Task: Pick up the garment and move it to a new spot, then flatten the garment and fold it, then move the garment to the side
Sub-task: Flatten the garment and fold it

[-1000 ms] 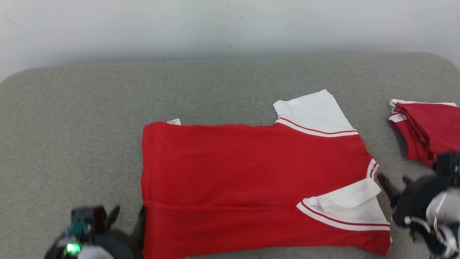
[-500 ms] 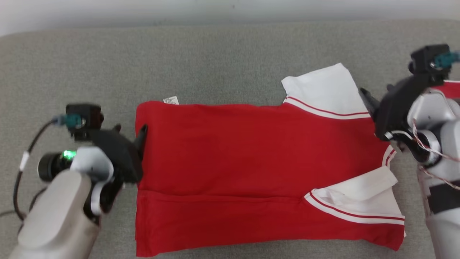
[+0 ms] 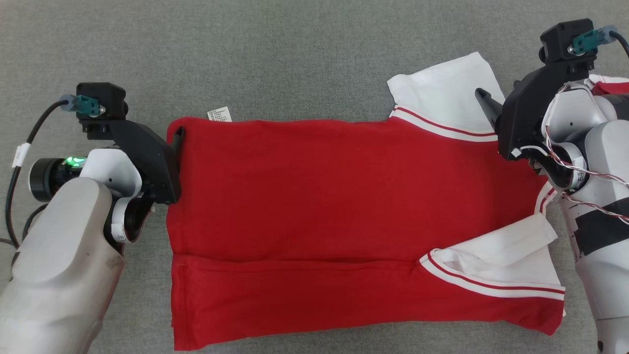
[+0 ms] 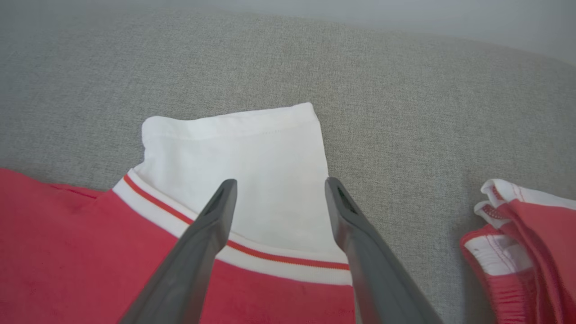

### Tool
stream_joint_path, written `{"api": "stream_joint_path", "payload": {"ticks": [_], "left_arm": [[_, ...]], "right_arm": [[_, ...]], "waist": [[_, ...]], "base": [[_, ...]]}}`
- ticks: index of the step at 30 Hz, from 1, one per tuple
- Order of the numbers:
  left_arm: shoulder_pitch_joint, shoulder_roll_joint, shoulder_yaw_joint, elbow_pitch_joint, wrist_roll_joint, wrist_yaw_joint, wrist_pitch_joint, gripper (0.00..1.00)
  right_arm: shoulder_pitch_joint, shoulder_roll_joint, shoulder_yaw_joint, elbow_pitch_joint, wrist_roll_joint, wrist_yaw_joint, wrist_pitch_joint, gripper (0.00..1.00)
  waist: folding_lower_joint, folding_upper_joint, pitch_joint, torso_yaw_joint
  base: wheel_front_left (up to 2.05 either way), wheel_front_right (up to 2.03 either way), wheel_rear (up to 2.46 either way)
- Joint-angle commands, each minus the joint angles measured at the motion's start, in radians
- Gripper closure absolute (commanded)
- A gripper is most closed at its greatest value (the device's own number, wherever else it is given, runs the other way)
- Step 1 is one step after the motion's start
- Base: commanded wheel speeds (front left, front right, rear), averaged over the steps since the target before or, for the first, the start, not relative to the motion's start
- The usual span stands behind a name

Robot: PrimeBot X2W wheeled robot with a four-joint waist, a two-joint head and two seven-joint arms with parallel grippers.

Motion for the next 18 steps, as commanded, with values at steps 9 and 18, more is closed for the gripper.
{"api": "stream_joint_path", "payload": {"ticks": [9,18], "left_arm": [[-0.045,-0.016,-0.026,0.072,0.019,-0.025,-0.012,0.00],[-0.070,-0.012,-0.045,0.141,0.002,-0.059,0.020,1.00]], "right_arm": [[-0.042,-0.027,0.029,0.062,0.017,-0.003,-0.035,0.00],[-0.083,-0.026,0.057,0.104,0.021,-0.003,-0.026,0.00]], "waist": [[-0.0002,-0.0002,0.025,-0.009],[-0.0002,-0.0002,0.052,-0.023]], "base": [[0.00,0.00,0.00],[0.00,0.00,0.00]]}}
